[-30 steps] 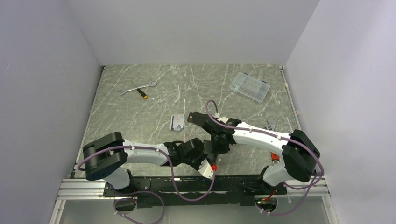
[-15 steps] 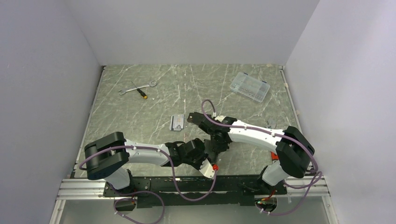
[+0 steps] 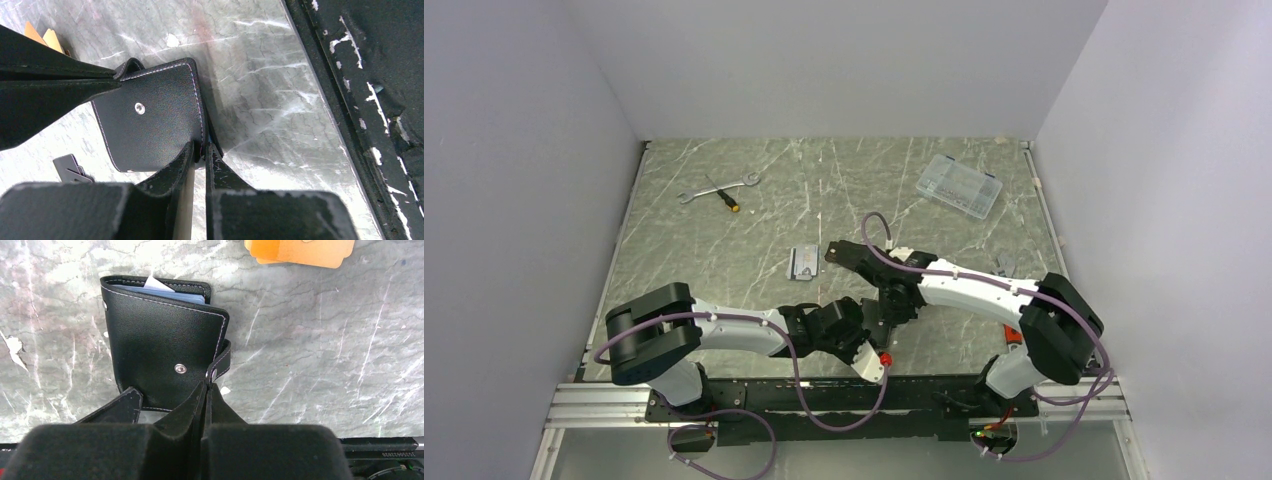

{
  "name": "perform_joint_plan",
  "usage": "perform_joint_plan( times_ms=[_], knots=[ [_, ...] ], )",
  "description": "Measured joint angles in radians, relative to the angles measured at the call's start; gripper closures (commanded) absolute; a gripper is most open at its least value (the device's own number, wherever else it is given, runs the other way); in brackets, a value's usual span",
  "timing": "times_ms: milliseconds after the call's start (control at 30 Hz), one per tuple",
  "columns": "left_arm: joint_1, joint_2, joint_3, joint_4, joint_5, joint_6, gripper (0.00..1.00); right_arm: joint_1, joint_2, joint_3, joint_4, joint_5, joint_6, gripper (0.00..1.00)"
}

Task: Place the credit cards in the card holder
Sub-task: Close the card holder at the center of the board.

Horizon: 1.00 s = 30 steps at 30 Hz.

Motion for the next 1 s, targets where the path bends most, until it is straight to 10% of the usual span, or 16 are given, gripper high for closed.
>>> perform_joint_plan(
  times_ms=[1000],
  knots=[
    [-0.001, 0.000, 0.000, 0.000, 0.001, 0.004, 0.90, -0.088, 0.117, 0.054, 0.055, -0.209, -0.130, 1.00]
  ],
)
